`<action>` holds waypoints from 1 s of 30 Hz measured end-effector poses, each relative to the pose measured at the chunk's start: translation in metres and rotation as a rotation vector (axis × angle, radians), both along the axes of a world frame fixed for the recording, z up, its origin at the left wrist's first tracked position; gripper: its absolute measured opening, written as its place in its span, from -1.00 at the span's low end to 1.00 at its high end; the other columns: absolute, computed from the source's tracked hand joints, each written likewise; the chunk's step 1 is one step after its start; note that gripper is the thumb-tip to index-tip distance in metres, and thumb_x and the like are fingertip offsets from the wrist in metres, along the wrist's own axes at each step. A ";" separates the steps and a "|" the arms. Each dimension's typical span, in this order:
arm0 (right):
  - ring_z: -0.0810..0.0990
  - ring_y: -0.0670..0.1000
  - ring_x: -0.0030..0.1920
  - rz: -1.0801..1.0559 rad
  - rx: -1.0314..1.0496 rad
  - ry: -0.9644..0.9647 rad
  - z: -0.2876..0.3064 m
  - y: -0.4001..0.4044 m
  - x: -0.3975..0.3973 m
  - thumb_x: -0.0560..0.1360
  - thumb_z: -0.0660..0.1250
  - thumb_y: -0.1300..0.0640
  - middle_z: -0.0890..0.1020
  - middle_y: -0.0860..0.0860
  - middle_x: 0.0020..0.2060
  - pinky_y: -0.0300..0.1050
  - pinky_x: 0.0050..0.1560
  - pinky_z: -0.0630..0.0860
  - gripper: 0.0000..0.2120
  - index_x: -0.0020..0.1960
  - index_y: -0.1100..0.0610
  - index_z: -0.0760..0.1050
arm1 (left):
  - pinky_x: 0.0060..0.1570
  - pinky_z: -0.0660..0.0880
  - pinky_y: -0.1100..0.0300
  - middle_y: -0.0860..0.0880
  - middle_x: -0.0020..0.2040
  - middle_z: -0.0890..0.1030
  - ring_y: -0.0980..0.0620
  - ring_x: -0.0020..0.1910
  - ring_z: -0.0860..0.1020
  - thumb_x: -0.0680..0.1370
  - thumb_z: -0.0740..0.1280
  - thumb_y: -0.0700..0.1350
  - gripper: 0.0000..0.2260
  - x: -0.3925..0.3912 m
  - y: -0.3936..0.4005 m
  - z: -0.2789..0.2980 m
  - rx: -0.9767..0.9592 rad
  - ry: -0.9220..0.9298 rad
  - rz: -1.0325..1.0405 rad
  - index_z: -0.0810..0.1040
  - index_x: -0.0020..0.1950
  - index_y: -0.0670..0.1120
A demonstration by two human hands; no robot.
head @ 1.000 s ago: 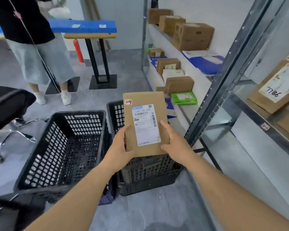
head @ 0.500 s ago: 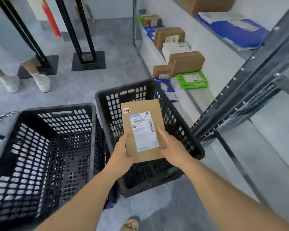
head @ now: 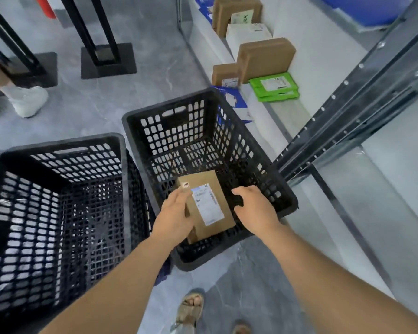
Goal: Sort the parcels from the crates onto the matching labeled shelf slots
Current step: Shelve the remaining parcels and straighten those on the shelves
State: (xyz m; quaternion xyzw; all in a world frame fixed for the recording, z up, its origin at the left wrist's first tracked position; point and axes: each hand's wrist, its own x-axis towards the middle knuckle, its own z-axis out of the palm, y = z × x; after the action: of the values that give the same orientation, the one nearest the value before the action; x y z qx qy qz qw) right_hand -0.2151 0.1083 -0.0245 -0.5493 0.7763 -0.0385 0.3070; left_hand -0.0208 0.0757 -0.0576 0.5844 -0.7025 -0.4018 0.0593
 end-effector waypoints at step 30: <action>0.44 -0.02 0.23 -0.557 -0.550 0.619 0.305 0.373 -0.066 0.55 0.22 -0.08 0.45 -0.05 0.26 -0.12 0.07 0.45 -0.62 0.35 -0.05 0.39 | 0.40 0.23 -0.02 -0.12 0.40 0.41 -0.12 0.39 0.35 0.54 0.25 0.11 -0.46 -0.169 0.252 0.318 -0.888 0.351 -0.739 0.34 0.45 -0.12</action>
State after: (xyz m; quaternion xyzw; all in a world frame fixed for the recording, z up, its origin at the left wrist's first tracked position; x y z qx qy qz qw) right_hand -0.2813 0.4813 0.2802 -0.3674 0.9093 -0.1574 -0.1159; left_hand -0.1902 0.3281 0.2606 0.1457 -0.9394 -0.1545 0.2692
